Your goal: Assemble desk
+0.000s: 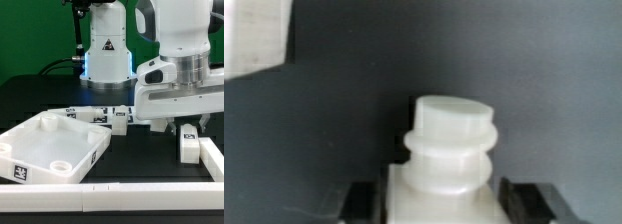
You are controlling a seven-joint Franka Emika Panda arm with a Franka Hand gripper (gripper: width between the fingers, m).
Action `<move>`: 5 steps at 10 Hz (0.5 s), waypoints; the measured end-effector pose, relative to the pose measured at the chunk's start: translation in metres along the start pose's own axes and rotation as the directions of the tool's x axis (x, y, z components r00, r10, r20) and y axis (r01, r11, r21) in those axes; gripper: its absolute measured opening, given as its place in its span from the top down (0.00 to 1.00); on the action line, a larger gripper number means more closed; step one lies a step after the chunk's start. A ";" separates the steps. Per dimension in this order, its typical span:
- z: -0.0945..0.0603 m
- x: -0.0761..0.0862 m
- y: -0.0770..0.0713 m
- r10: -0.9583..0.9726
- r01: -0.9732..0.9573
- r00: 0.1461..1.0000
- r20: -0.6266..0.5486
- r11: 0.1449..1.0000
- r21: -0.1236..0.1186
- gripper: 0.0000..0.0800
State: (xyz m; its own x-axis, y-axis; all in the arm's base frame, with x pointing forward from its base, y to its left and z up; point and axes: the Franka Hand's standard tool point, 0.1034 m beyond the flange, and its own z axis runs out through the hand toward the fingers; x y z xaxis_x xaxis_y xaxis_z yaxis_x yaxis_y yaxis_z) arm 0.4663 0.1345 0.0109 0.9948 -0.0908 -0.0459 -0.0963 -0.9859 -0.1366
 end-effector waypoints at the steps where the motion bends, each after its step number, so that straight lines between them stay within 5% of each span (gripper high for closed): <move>1: -0.001 0.000 -0.001 0.010 -0.010 1.000 0.001 1.000 0.002 0.63; 3: -0.008 -0.010 -0.005 0.032 -0.032 0.999 -0.003 0.999 -0.005 0.63; 5: -0.012 -0.046 -0.015 0.066 -0.066 0.998 -0.005 0.998 -0.020 0.63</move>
Offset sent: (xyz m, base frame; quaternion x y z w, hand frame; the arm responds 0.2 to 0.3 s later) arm -0.0420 0.0216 0.0201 -0.0096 0.0092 0.0296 0.9995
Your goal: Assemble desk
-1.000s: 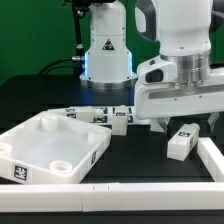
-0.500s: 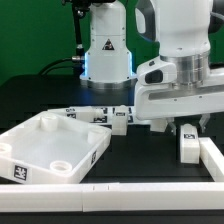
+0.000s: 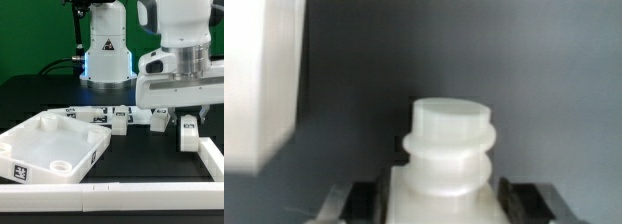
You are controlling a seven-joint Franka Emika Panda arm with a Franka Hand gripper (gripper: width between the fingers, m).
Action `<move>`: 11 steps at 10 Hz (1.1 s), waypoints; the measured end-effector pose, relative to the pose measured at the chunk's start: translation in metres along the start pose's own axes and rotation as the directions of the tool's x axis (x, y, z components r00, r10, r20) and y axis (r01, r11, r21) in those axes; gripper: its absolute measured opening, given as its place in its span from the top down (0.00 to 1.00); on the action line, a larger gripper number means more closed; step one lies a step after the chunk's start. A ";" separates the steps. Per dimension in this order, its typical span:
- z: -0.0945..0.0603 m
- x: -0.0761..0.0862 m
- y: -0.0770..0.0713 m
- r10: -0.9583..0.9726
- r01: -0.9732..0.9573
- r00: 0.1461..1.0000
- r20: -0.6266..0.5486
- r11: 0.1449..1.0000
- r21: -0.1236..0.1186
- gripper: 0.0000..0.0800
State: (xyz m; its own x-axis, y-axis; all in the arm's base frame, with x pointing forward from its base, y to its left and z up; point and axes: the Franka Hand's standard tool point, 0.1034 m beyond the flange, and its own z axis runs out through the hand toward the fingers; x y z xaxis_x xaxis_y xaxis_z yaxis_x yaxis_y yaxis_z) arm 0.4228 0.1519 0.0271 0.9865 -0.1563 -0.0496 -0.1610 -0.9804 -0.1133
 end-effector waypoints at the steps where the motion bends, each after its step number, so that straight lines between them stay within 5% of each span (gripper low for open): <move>1: 0.000 -0.016 -0.009 -0.007 0.007 1.000 -0.011 1.000 -0.002 0.64; 2: 0.000 -0.027 -0.026 -0.022 0.022 0.999 -0.038 1.000 0.004 0.64; 5: 0.003 -0.028 -0.023 -0.004 0.004 1.000 -0.031 1.000 0.005 0.64; 9: 0.022 -0.077 -0.012 0.043 -0.043 0.999 0.001 0.999 -0.009 0.64; 11: 0.023 -0.077 -0.013 0.029 -0.029 1.000 0.002 1.000 -0.009 0.64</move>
Offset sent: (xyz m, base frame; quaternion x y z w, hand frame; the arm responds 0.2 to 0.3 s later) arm 0.0000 0.0000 0.0000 0.0000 0.0000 0.0000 1.0000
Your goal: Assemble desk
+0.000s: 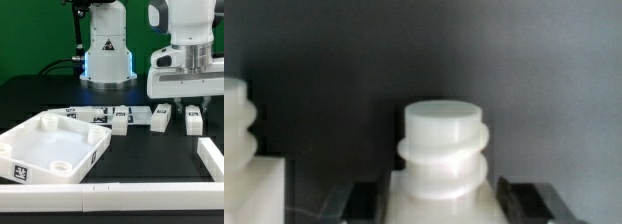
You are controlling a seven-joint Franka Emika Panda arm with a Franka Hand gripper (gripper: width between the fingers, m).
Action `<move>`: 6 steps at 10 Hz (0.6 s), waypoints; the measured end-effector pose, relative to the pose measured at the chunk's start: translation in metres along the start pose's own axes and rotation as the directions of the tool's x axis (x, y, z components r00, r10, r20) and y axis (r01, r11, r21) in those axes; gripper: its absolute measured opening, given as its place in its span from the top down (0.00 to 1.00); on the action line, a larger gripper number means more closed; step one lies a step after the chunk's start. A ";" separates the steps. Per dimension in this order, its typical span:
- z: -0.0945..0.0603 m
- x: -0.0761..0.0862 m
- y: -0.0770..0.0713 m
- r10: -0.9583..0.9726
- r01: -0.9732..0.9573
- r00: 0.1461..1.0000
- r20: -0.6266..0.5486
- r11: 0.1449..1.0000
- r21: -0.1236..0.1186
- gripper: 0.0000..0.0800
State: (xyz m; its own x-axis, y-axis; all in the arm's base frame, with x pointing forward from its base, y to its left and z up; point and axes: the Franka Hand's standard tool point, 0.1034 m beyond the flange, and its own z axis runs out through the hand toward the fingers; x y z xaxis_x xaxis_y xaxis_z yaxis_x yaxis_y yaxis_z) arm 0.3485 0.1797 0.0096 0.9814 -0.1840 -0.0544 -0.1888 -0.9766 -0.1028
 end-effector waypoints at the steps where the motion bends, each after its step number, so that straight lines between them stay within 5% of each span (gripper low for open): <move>1: 0.000 0.000 0.000 -0.004 0.004 1.000 0.000 1.000 0.000 0.64; 3: -0.001 -0.003 -0.003 -0.023 0.023 1.000 0.002 1.000 -0.001 0.54; 4: -0.009 0.002 0.000 -0.047 0.047 0.999 0.002 0.999 -0.003 0.29; 6: -0.047 0.023 0.010 -0.095 0.095 0.995 0.017 0.995 -0.012 0.20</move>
Offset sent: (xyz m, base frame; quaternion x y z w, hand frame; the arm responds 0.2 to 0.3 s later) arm -0.0027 -0.0049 0.0218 0.0198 -0.0139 -0.0063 0.9997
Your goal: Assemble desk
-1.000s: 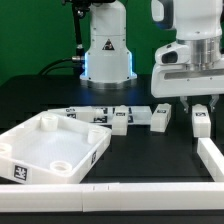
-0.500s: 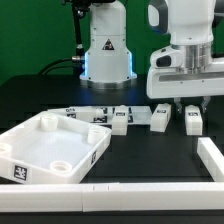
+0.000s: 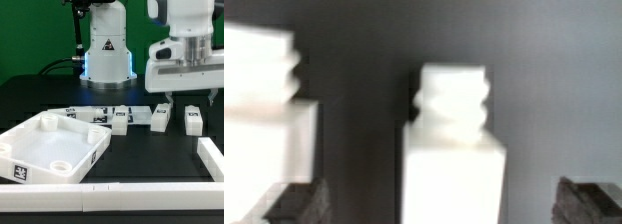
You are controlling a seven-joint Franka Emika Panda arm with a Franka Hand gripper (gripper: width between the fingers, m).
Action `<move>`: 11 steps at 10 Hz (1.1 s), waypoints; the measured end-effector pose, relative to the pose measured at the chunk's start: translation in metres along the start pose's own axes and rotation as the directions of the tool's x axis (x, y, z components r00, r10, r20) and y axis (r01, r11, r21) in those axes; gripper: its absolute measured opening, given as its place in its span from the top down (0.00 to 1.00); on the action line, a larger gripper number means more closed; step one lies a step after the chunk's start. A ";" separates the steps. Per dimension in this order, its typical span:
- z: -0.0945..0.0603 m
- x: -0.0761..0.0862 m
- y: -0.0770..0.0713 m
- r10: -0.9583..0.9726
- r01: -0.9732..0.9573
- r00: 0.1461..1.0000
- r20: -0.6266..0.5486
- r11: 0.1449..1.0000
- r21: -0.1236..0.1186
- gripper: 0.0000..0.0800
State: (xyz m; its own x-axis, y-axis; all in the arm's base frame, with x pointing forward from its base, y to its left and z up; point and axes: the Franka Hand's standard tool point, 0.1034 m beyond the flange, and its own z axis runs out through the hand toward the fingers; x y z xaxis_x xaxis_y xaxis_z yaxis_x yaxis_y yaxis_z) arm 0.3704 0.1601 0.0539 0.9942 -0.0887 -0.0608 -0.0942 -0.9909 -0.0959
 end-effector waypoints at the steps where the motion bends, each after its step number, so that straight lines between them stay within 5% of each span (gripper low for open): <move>1: -0.014 0.016 0.012 -0.060 0.060 0.998 0.000 0.998 0.006 0.20; 3: -0.021 0.044 0.025 -0.068 0.068 0.998 -0.005 0.997 0.024 0.19; 6: -0.018 0.040 0.026 -0.116 0.116 0.993 0.002 0.993 0.022 0.19; 7: -0.012 0.041 0.038 -0.149 0.149 0.989 0.008 0.989 0.022 0.19; 8: -0.019 0.048 0.055 -0.228 0.227 0.972 0.049 0.973 0.033 0.19; 9: -0.036 0.071 0.077 -0.263 0.260 0.962 0.069 0.964 0.055 0.19; 10: -0.048 0.093 0.084 -0.368 0.365 0.929 0.047 0.929 0.060 0.19; 11: -0.049 0.094 0.078 -0.415 0.412 0.909 0.036 0.909 0.065 0.19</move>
Offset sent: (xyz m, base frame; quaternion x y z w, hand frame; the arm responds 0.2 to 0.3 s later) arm 0.0000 0.0000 0.0000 0.0000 0.0000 0.0000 1.0000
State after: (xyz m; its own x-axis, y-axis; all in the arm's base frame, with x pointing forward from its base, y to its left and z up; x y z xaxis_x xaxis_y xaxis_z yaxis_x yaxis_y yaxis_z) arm 0.4592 0.0691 0.0891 0.9411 0.3342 -0.0513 0.3208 -0.9305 -0.1765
